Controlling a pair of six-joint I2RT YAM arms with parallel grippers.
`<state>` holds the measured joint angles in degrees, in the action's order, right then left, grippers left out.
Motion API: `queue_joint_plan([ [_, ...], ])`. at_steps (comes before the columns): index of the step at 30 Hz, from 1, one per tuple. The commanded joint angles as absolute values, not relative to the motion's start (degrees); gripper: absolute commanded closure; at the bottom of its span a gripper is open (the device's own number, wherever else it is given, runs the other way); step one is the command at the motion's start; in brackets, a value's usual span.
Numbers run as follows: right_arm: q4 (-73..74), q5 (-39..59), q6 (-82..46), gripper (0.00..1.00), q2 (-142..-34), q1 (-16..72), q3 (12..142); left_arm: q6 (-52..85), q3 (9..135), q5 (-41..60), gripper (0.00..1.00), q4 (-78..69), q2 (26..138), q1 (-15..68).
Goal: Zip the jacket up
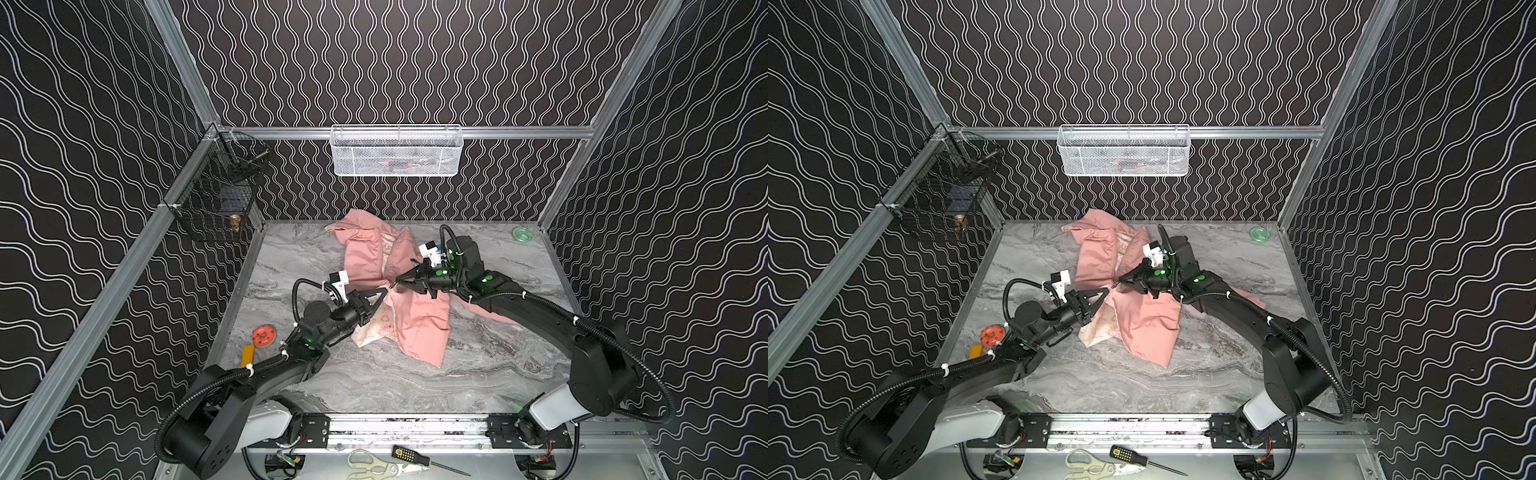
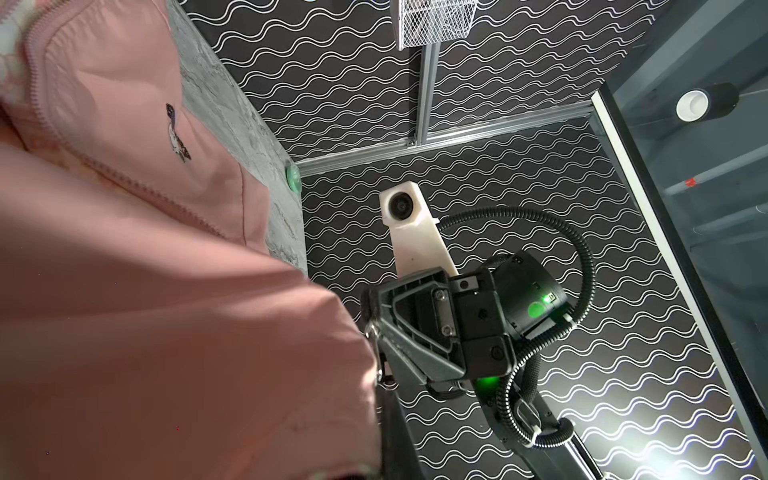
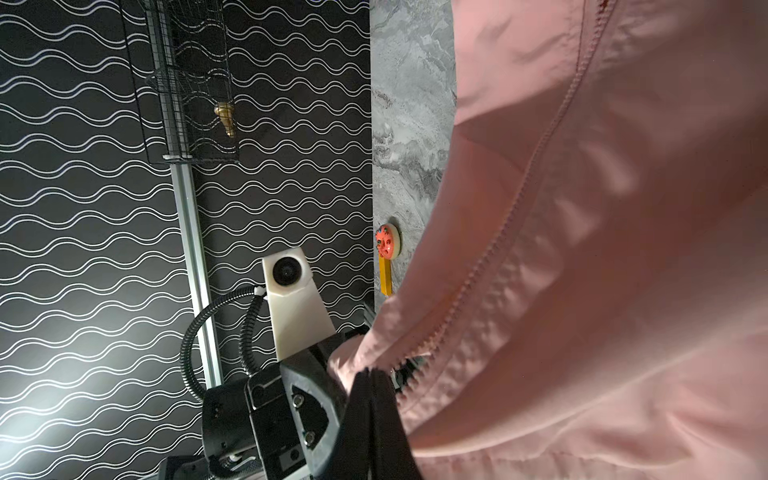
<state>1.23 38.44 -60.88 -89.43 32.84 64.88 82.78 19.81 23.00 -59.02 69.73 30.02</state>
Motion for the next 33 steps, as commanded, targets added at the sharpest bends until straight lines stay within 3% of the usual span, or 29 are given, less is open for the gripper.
queue_joint_plan([
  [1, 2.74, 37.98, -60.78, 1.0, -89.24, 32.53, 64.96, 83.67, 20.13, 23.82, 1.0, -61.83, 70.23, 30.06],
  [3, 2.66, 40.83, -59.88, 1.0, -90.36, 31.91, 65.76, 83.51, 20.52, 23.49, 1.0, -61.55, 70.61, 30.06],
  [4, 0.41, 42.28, -58.37, 0.93, -90.85, 30.93, 66.63, 83.36, 20.69, 23.23, 1.0, -61.27, 70.79, 30.06],
  [5, -3.04, 42.5, -56.11, 0.76, -90.84, 29.3, 67.55, 83.12, 20.96, 23.0, 1.0, -60.67, 70.84, 30.05],
  [8, -20.33, 35.33, -47.23, 0.49, -88.85, 21.5, 69.91, 81.61, 22.01, 21.51, 1.0, -57.25, 70.43, 29.96],
  [11, -35.39, 24.47, -40.26, 0.31, -88.53, 12.75, 72.55, 78.36, 24.09, 21.19, 1.0, -49.8, 69.0, 29.9],
  [15, -49.18, 9.48, -35.2, 0.25, -92.64, 4.11, 76.75, 73.38, 27.42, 20.53, 1.0, -36.91, 66.74, 29.92],
  [19, -52.29, -1.59, -31.76, 0.22, -97.13, 0.16, 77.21, 70.63, 29.0, 19.69, 1.0, -30.35, 65.83, 29.55],
  [25, -47.31, 4.12, -29.84, 0.25, -102.26, -5.98, 74.88, 69.42, 30.01, 20.78, 1.0, -28.52, 66.36, 28.63],
  [33, -44.44, 2.33, -26.95, 0.25, -106.95, -8.09, 75.23, 68.57, 31.53, 23.21, 1.0, -27.07, 66.49, 25.16],
])
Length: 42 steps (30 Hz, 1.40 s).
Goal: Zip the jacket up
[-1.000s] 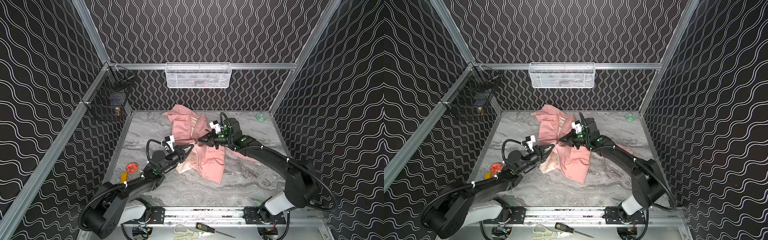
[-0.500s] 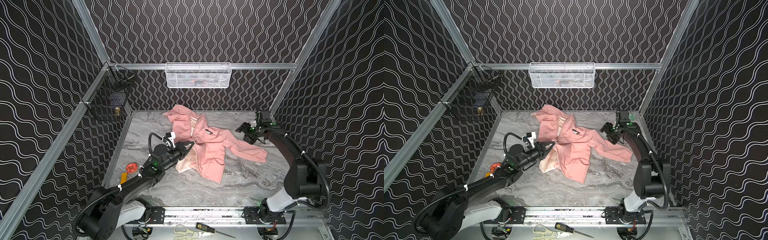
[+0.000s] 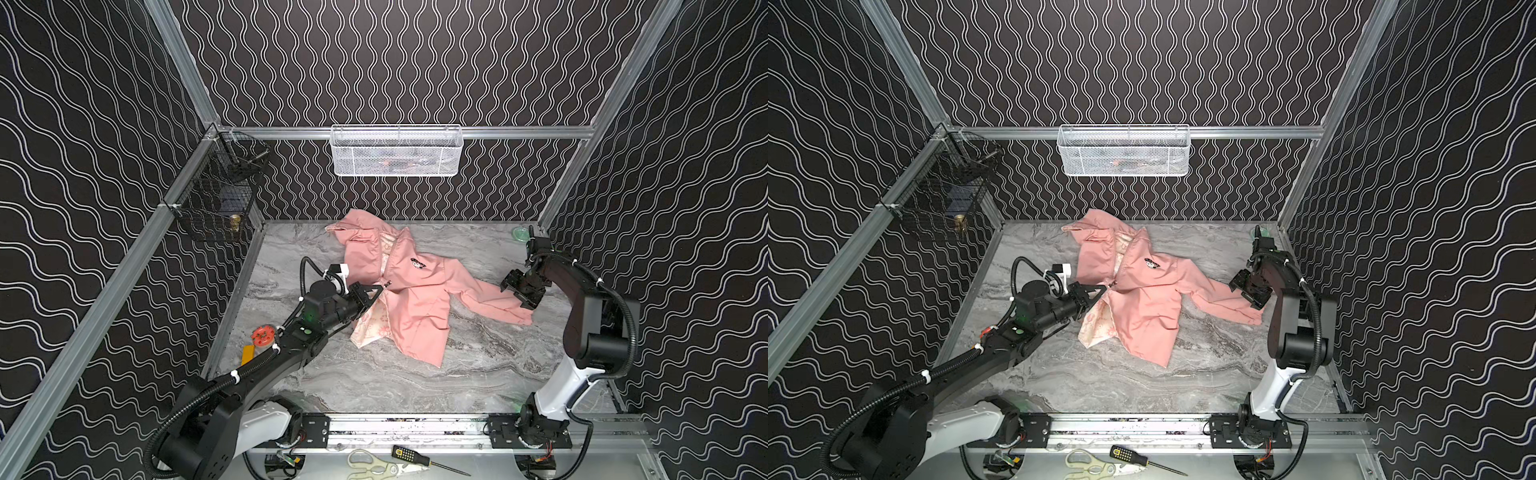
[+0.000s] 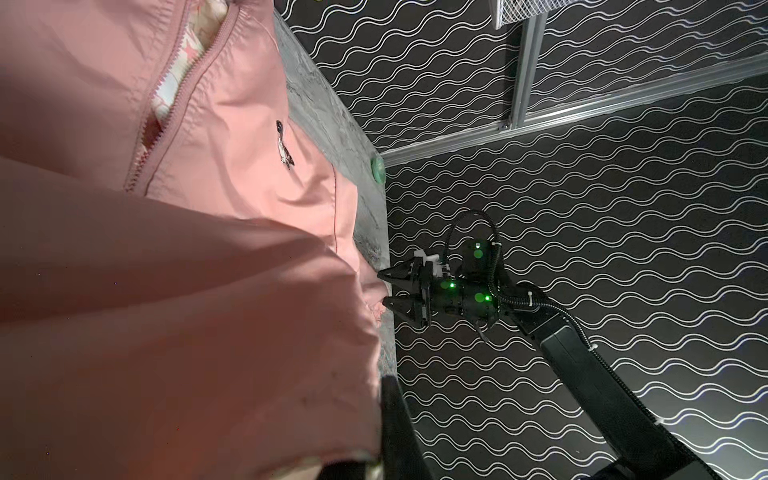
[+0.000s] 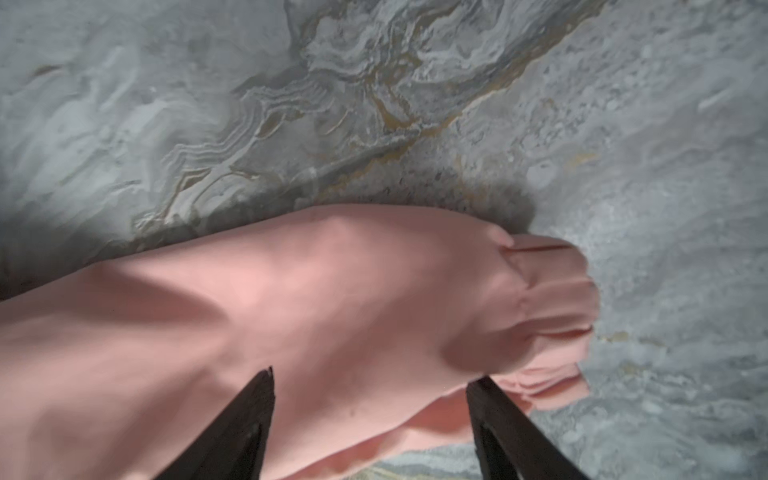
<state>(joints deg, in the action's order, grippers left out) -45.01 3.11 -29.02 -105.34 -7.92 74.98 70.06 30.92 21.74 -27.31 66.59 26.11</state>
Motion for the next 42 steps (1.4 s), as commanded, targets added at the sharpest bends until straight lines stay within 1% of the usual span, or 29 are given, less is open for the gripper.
queue_joint_plan([
  [1, -43.83, 3.64, -26.51, 0.26, -107.52, -8.09, 74.76, 68.66, 31.55, 23.65, 1.0, -26.99, 66.53, 24.53],
  [5, -39.51, 11.69, -26.62, 0.29, -106.47, -7.62, 69.69, 68.56, 32.18, 25.65, 1.0, -27.07, 67.1, 22.49],
  [9, -34.67, 19.84, -28.01, 0.3, -103.04, -3.53, 63.6, 68.25, 33.19, 26.88, 1.0, -27.05, 68.02, 20.88],
  [11, -33.1, 22.48, -29.52, 0.3, -101.71, 0.08, 61.53, 67.56, 33.94, 27.07, 1.0, -26.0, 68.01, 20.23],
  [17, -27.5, 29.02, -35.63, 0.31, -101.33, 16.0, 60.31, 66.28, 35.61, 28.3, 1.0, -24.13, 68.47, 17.84],
  [20, -23.95, 32.35, -37.6, 0.31, -103.0, 25.6, 63.4, 65.92, 36.5, 28.74, 1.0, -23.59, 68.81, 16.66],
  [23, -22.71, 37.0, -37.73, 0.3, -107.16, 34.18, 70.18, 65.14, 37.66, 29.43, 1.0, -22.55, 69.38, 15.49],
  [27, -26.32, 40.67, -33.44, 0.29, -113.41, 40.55, 81.78, 64.78, 38.81, 30.28, 1.0, -22.18, 70.33, 14.14],
  [30, -26.34, 40.49, -32.59, 0.27, -111.15, 39.37, 83.95, 64.56, 39.21, 30.71, 1.0, -21.84, 70.75, 13.15],
  [33, -21.75, 40.73, -34.71, 0.2, -103.69, 33.72, 81.65, 64.0, 39.47, 31.18, 1.0, -20.78, 70.75, 12.11],
  [36, -17.89, 38.12, -37.68, 0.13, -100.14, 25.67, 79.56, 64.14, 39.14, 31.72, 1.0, -20.57, 70.56, 11.13],
  [37, -16.98, 37.41, -38.7, 0.13, -100.17, 22.66, 79.36, 64.16, 39.09, 32.05, 1.0, -20.48, 70.58, 10.81],
  [39, -16.01, 36.22, -40.32, 0.14, -102.15, 19.46, 80.27, 64.0, 38.87, 32.47, 1.0, -19.85, 70.41, 10.33],
  [42, -14.19, 36.64, -42.13, 0.17, -107.94, 17.42, 84.31, 63.84, 38.49, 33.37, 1.0, -18.77, 70.15, 9.86],
])
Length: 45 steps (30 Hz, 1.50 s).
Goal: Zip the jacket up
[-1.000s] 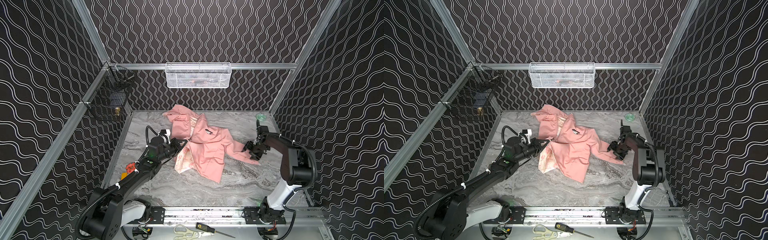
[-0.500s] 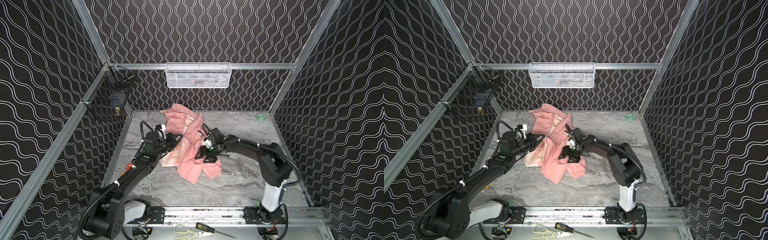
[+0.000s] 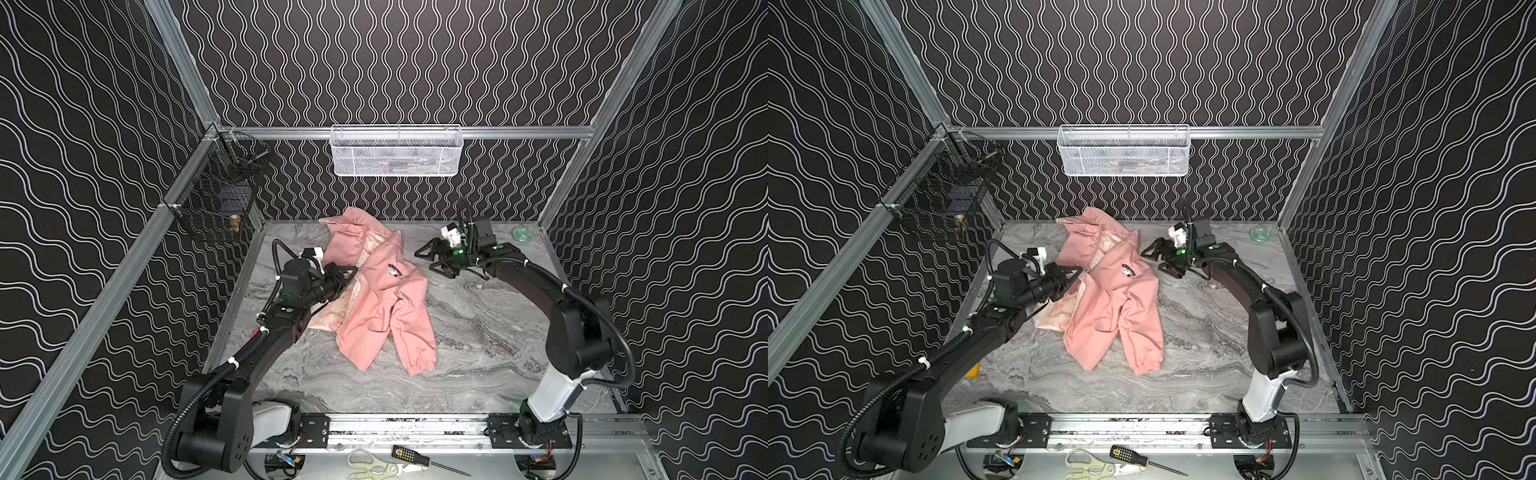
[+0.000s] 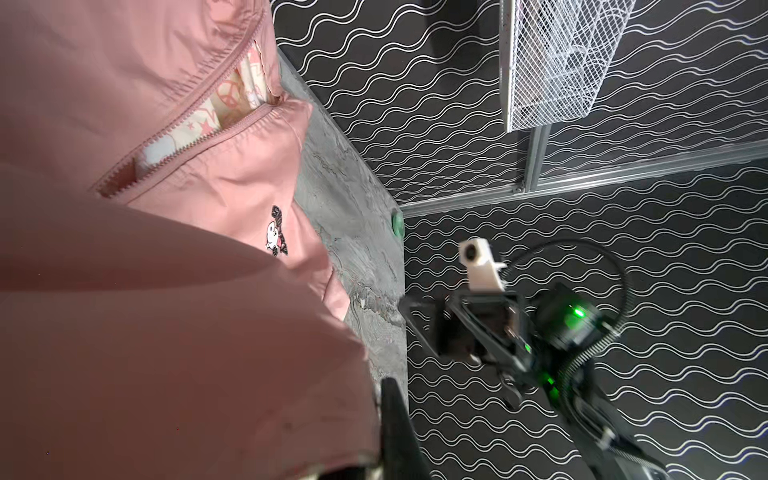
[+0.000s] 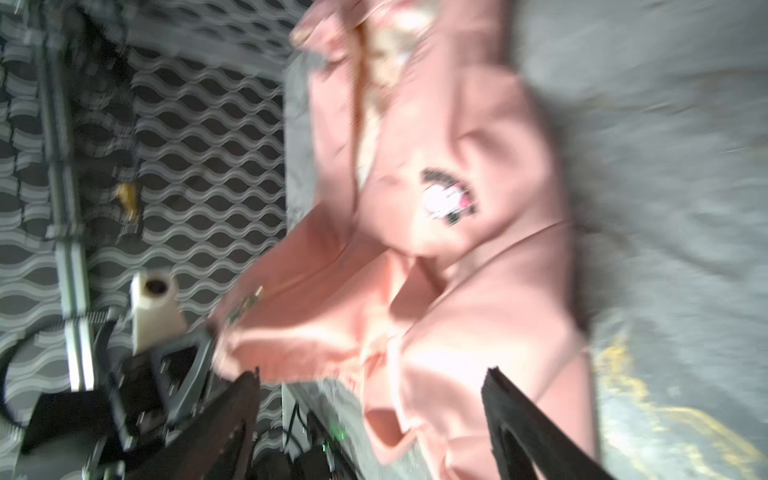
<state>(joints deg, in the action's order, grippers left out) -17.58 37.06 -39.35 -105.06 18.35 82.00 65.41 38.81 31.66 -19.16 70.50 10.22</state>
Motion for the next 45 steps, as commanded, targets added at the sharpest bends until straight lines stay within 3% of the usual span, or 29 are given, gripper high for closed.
queue_joint_plan([
  [1, -13.68, 36.57, -42.5, 0.17, -110.79, 17.23, 86.11, 63.85, 38.19, 33.66, 1.0, -18.41, 70.05, 9.76],
  [13, -2.9, 41.89, -49.52, 0.17, -135.21, 16.99, 104.05, 57.84, 37.6, 38.01, 1.0, -6.59, 67.37, 9.4],
  [25, 1.25, 43.34, -57.36, 0.22, -152.01, 19.16, 122.34, 56.61, 37.92, 37.57, 1.0, -2.84, 67.61, 8.75],
  [29, 4.85, 43.23, -59.59, 0.36, -153.61, 19.01, 122.26, 55.57, 38.84, 37.44, 1.0, -1.53, 67.99, 8.27],
  [32, 5.72, 41.77, -58.64, 0.6, -151.72, 18.44, 120.62, 55.37, 38.84, 37.22, 1.0, -1.08, 67.66, 7.75],
  [38, 11.22, 37.79, -58.0, 0.97, -139.34, 15.94, 104.58, 55.06, 38.49, 36.65, 1.0, -1.05, 67.39, 6.9],
  [45, 12.52, 37.67, -56.23, 1.0, -125.98, 12.5, 86.04, 52.87, 41.55, 37.78, 1.0, -1.45, 71.6, 6.59],
])
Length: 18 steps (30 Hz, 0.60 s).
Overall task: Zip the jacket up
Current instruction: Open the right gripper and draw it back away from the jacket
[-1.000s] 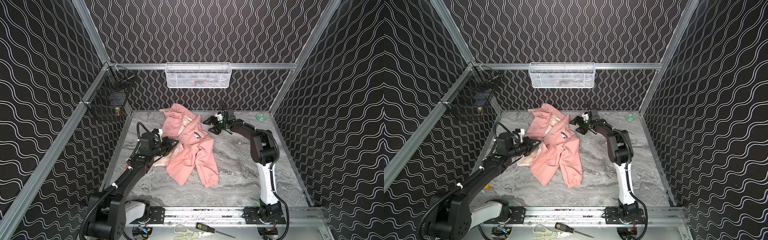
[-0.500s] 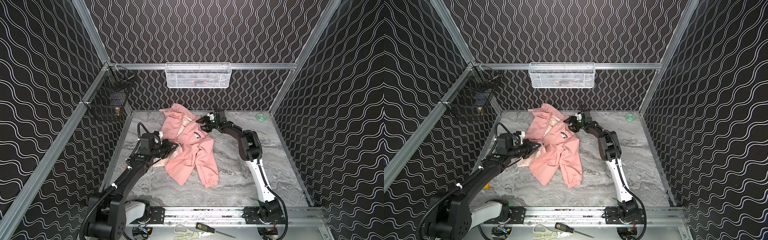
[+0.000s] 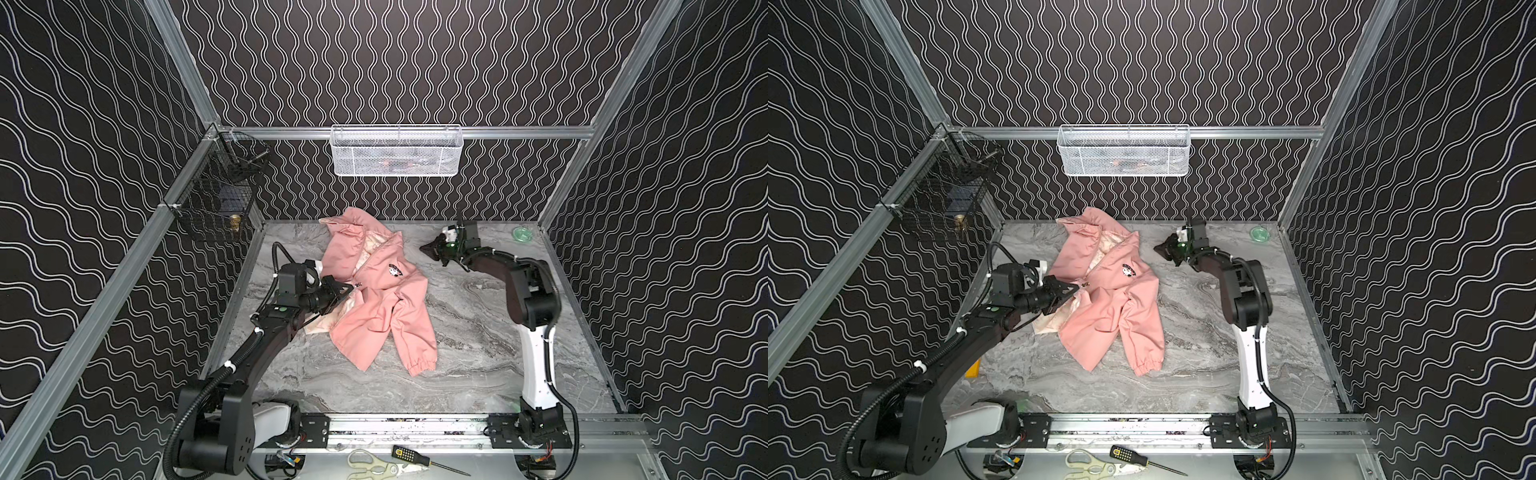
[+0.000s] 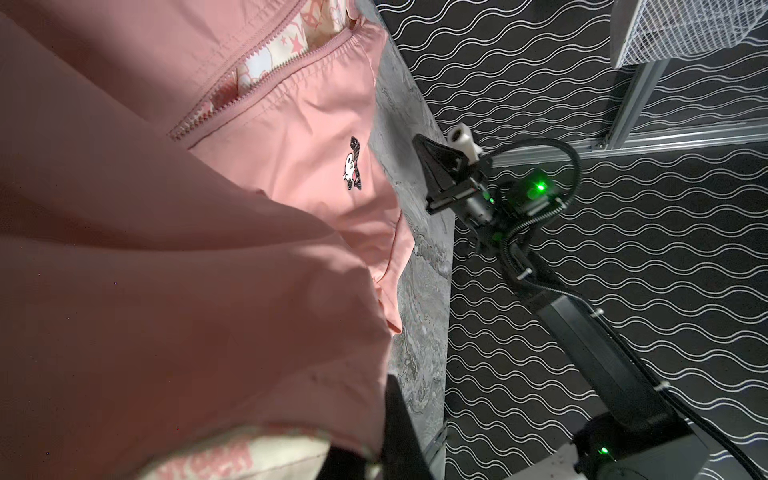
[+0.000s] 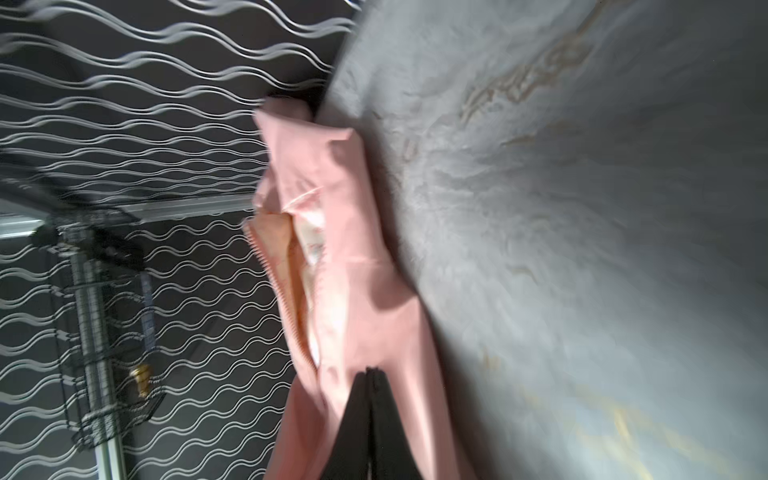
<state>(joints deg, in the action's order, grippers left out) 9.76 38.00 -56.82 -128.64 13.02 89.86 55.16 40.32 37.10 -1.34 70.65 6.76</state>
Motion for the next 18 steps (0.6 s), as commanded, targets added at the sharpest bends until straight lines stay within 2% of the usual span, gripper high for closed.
queue_joint_plan([
  [1, 11.55, 38.44, -55.39, 0.92, -125.21, 12.48, 84.89, 53.01, 41.76, 37.79, 1.0, -1.85, 71.87, 6.59],
  [3, 5.88, 38.83, -51.48, 0.58, -123.69, 13.04, 83.88, 53.19, 41.97, 37.71, 1.0, -2.83, 71.96, 6.59],
  [4, 3.48, 38.32, -49.65, 0.49, -122.97, 13.52, 83.22, 53.13, 42.05, 37.78, 1.0, -2.9, 72.03, 6.59],
  [6, -0.8, 37.36, -46.69, 0.39, -121.23, 14.62, 81.03, 53.17, 42.1, 37.96, 1.0, -3.26, 72.23, 6.59],
  [11, -3.82, 37.1, -43.53, 0.35, -115.15, 16.32, 72.59, 54.06, 41.48, 37.7, 1.0, -4.14, 71.06, 6.59],
  [18, -10.3, 36.06, -38.08, 0.25, -104.55, 17.94, 62.68, 53.98, 42.96, 38.22, 1.0, -3.61, 70.97, 6.59],
])
